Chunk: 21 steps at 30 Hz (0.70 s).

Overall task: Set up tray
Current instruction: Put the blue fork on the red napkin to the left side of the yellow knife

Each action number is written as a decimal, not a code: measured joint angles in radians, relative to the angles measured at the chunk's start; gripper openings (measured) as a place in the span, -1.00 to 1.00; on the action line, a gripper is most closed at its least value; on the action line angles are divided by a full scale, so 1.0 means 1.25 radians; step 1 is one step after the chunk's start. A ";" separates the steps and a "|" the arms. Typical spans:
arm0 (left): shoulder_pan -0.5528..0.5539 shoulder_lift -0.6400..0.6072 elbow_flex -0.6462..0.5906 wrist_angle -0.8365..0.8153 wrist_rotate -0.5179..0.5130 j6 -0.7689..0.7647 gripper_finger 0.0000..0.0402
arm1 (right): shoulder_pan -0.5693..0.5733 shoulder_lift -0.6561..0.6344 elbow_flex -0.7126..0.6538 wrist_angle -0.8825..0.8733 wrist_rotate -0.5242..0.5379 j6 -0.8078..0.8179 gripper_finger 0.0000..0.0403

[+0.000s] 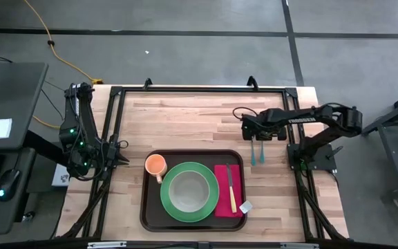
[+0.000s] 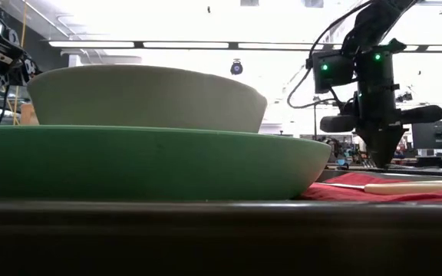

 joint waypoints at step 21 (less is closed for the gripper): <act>0.000 0.000 0.000 -0.001 0.000 0.000 -0.61 | 0.321 -0.005 0.062 -0.058 -0.103 0.283 -0.98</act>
